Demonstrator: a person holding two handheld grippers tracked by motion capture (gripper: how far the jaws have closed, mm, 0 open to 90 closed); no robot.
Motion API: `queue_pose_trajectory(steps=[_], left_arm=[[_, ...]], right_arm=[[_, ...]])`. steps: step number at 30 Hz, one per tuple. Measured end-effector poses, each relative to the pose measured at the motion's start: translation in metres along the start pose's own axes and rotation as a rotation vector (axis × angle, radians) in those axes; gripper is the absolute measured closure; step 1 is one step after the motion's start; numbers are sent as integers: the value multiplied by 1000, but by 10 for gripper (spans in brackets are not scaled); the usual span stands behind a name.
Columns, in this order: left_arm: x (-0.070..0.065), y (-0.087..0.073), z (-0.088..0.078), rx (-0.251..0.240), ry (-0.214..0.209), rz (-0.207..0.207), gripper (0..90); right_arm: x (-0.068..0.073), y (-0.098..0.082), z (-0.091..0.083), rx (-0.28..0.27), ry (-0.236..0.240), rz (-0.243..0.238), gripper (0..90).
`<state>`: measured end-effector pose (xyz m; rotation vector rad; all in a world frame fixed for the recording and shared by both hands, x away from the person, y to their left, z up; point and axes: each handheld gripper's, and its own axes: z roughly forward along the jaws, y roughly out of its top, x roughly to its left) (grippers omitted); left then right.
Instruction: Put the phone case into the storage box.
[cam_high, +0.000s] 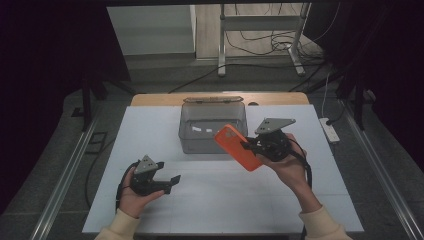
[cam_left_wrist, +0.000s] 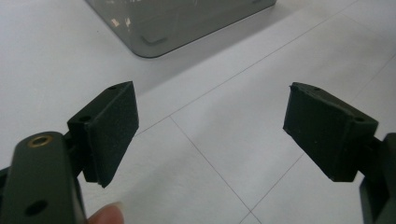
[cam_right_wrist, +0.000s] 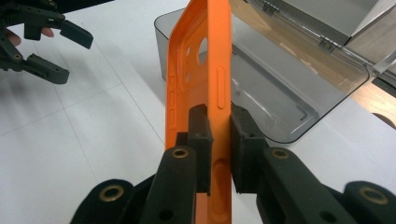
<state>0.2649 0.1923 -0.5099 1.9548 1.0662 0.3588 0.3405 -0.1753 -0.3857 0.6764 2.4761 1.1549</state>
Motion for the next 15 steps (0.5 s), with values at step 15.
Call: queue_pose_trajectory(steps=[15], left_arm=[[0, 1, -1, -3, 0, -5, 175]], right_arm=[[-5, 3, 1, -5, -15, 34, 804]])
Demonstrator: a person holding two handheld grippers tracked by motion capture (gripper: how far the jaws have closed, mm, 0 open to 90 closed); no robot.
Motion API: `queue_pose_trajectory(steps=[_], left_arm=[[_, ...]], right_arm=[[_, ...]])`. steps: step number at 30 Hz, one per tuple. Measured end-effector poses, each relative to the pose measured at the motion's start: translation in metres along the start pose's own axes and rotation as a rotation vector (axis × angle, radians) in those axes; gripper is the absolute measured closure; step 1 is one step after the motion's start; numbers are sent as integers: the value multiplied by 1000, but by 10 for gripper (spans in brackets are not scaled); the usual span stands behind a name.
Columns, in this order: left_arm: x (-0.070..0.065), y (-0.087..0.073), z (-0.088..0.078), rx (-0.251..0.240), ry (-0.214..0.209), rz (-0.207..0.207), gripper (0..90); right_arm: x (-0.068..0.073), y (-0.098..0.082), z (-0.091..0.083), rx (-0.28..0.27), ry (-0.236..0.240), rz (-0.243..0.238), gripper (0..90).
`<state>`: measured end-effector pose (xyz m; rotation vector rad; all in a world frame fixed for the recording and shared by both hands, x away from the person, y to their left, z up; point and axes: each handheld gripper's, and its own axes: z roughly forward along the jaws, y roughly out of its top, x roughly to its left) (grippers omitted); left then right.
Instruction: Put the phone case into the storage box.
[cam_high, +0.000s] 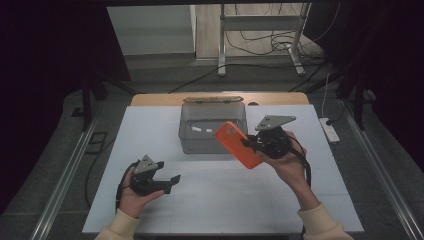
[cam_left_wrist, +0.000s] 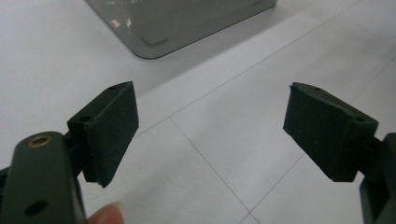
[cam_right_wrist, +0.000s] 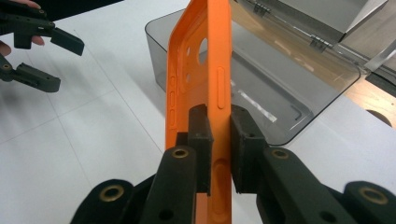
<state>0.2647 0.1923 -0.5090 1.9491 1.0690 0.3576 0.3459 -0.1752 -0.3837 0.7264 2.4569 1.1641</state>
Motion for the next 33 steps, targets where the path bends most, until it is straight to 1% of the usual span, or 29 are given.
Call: queue_pose_trajectory(steps=[6, 9, 21, 28, 30, 33], left_arm=[[-3, 2, 1, 0, -2, 8, 175], [-3, 2, 1, 1, -5, 9, 174], [-1, 1, 0, -1, 0, 4, 171], [0, 0, 0, -2, 3, 0, 170], [0, 0, 0, -2, 4, 0, 170], [0, 0, 0, -3, 4, -2, 170]], right_arm=[[-2, 2, 1, -9, 1, 11, 804], [-1, 8, 2, -14, -2, 10, 804], [-1, 25, 6, -10, -44, 3, 804], [-9, 34, 9, -10, -74, 39, 804], [-11, 36, 9, -5, -85, 36, 804], [-13, 39, 11, -5, -90, 46, 804]])
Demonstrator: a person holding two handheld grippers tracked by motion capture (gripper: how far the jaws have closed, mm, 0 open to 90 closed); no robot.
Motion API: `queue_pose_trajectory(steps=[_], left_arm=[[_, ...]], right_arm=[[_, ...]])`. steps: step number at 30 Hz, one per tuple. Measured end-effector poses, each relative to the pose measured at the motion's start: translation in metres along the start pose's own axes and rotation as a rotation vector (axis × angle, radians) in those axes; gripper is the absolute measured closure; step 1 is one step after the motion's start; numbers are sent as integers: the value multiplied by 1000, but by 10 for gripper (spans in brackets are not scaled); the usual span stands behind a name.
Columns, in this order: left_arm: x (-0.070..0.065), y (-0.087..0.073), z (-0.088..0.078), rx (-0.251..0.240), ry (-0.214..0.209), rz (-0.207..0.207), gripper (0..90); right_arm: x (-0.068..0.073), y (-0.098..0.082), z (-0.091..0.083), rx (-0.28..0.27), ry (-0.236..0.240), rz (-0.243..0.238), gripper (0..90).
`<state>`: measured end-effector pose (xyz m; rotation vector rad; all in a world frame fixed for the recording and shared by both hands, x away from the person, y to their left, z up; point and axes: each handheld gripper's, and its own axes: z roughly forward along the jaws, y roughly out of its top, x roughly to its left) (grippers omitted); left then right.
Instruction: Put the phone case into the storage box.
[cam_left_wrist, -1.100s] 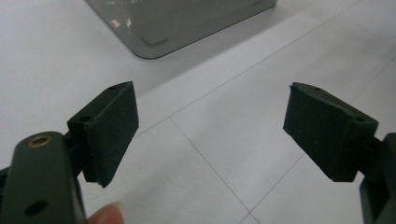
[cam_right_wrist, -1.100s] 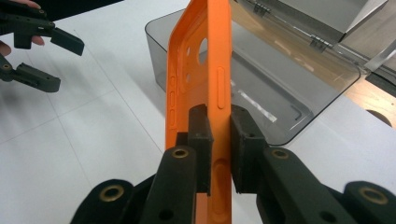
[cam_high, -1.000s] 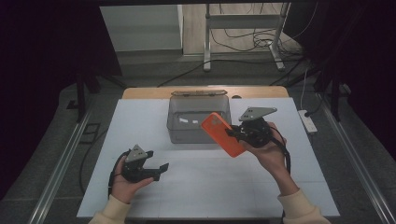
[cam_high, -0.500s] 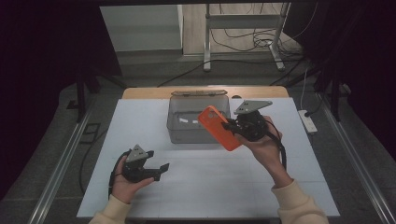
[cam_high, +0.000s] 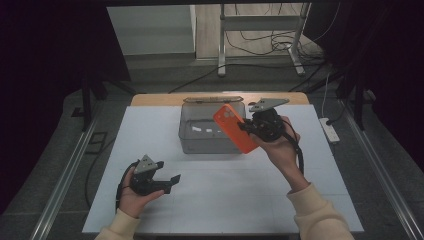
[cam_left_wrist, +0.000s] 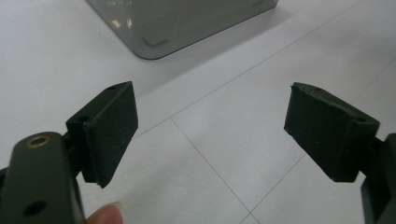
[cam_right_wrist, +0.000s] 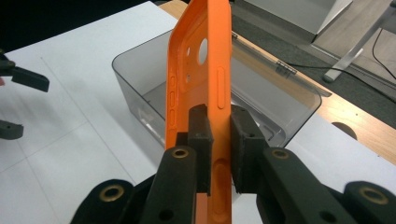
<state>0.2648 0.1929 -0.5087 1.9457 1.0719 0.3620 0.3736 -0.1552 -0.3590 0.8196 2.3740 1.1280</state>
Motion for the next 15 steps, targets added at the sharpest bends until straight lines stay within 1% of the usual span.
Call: queue_pose_trajectory(steps=[1, 11, 15], left_arm=[[0, 0, 0, 0, 0, 0, 170], [0, 0, -1, 1, 5, 2, 166], [0, 0, 0, 2, 4, 2, 166]], right_arm=[[-1, 1, 1, 1, -8, 1, 804], [-4, 12, 7, -3, -31, 21, 804], [-8, 19, 10, 9, -54, 27, 804]])
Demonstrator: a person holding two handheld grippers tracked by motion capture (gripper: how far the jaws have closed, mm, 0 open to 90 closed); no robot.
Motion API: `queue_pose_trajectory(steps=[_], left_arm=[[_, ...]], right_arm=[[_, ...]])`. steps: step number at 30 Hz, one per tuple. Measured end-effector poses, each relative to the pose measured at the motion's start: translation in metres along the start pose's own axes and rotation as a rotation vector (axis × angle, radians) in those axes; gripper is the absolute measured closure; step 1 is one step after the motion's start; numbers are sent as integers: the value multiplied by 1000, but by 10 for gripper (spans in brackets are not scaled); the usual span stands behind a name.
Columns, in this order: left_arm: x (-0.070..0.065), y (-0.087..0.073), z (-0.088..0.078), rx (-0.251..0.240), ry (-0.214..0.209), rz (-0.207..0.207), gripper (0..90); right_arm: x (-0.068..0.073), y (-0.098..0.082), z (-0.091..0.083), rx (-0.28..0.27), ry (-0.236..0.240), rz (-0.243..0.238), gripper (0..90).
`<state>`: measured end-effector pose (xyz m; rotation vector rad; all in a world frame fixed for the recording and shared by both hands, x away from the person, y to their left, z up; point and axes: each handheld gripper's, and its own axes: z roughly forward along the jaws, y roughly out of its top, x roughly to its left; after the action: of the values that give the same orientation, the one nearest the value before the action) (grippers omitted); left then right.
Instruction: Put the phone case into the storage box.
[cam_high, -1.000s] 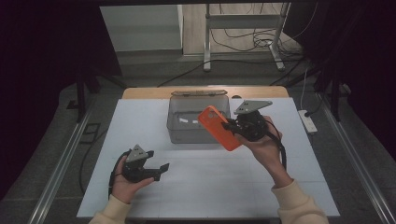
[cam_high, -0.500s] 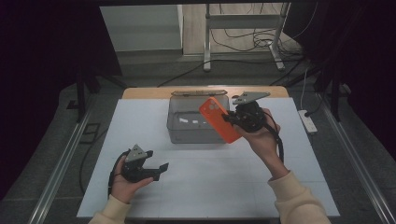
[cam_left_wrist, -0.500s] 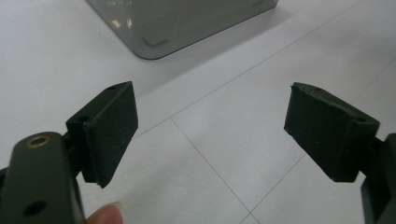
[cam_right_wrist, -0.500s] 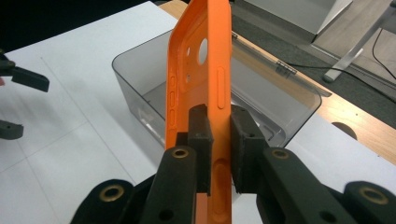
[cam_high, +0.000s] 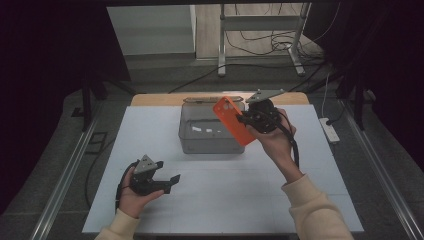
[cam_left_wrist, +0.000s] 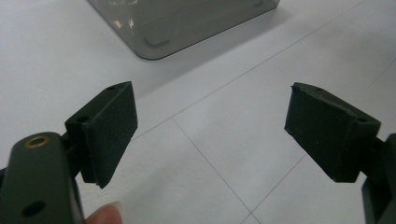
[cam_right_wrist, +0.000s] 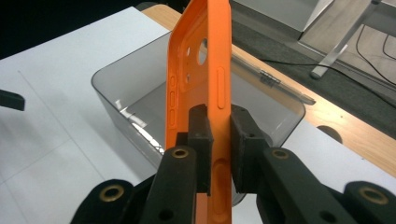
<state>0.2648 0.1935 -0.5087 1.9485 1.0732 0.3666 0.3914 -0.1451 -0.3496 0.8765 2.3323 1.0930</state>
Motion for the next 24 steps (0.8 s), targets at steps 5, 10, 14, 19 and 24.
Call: queue_pose_trajectory(steps=[5, 10, 14, 19, 24], left_arm=[[0, 0, 0, 1, -1, -1, 166], [-1, 0, 1, 3, -3, 1, 166], [0, 0, 1, 4, -3, 0, 165], [0, 0, 1, 3, -4, -5, 162], [0, 0, 1, 4, -4, -3, 161]], right_arm=[[-5, 4, 1, 4, -18, 8, 804], [-10, 5, 5, 10, -26, 25, 804], [-13, 6, 8, 7, -24, 41, 804], [-16, 8, 12, 10, -26, 47, 804], [-15, 12, 16, 11, -30, 49, 804]])
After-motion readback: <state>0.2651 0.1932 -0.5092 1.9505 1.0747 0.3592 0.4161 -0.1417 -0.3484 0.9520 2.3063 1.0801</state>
